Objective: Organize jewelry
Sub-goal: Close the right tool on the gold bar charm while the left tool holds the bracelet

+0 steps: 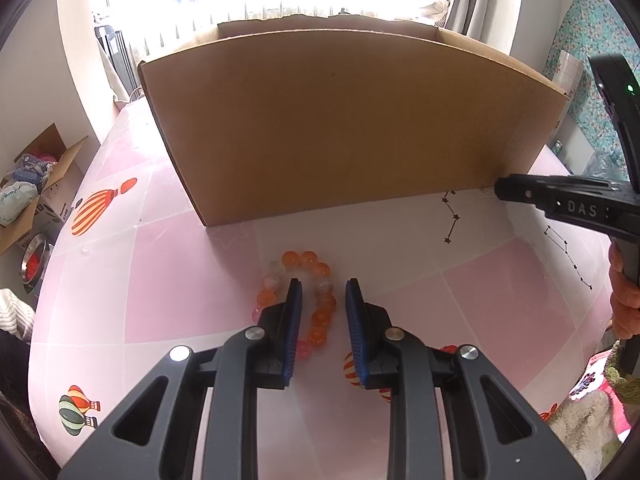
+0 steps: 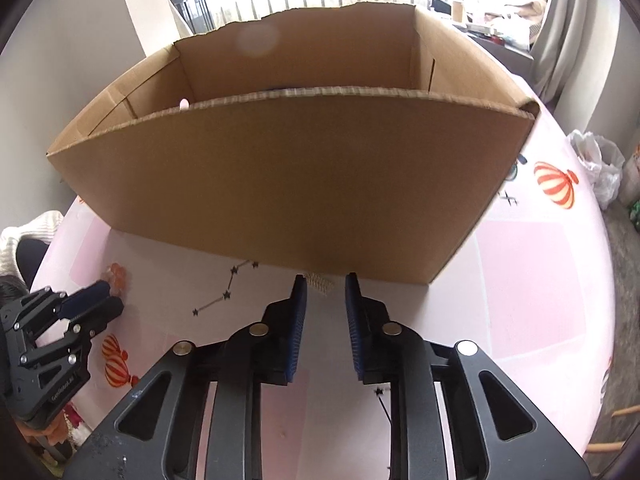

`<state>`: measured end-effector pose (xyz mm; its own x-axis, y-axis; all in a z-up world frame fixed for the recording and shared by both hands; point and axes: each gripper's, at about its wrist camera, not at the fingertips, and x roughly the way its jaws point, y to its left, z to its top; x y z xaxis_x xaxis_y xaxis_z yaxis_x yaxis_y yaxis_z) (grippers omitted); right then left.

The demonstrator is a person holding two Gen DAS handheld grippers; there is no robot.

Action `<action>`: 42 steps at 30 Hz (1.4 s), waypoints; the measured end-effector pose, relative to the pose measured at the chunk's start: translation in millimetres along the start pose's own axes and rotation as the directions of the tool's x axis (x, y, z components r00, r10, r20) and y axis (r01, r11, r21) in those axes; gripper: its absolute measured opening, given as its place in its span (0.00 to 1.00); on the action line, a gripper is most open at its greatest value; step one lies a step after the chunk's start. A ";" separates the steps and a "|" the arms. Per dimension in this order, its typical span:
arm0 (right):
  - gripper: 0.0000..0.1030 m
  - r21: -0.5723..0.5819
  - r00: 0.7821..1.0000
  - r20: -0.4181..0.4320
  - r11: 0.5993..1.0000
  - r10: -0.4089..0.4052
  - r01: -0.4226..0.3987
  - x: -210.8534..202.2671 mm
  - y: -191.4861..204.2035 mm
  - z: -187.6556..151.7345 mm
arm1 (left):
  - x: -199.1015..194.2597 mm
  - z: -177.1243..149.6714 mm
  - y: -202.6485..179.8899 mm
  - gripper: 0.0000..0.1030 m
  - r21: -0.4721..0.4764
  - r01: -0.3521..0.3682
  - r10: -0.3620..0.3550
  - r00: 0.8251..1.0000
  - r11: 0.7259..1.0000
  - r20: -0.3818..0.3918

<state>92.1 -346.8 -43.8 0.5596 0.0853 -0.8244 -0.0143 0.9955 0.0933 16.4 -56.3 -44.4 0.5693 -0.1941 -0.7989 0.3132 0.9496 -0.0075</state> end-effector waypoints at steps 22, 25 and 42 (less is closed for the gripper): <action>0.05 -0.076 0.997 -0.080 0.997 -0.022 0.016 12.9 -2.1 4.0 | 1.6 -2.8 10.5 0.21 -0.026 0.036 -0.035 0.999 0.999 0.016; 0.05 -0.067 0.994 -0.107 0.998 0.003 -0.010 9.9 -4.2 0.3 | 1.1 -2.6 11.2 0.21 -0.033 0.040 -0.039 0.999 0.999 0.018; 0.32 0.129 0.934 -0.279 0.973 0.223 -0.194 -14.2 -70.9 21.7 | 1.5 -4.3 14.9 0.21 -0.048 0.067 -0.065 0.997 0.997 0.031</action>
<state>103.2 -419.4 -26.6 0.2882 0.3129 -0.9050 -0.0154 0.9465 0.3224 18.6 -41.4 -48.3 0.5708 -0.2633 -0.7778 0.3139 0.9452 -0.0896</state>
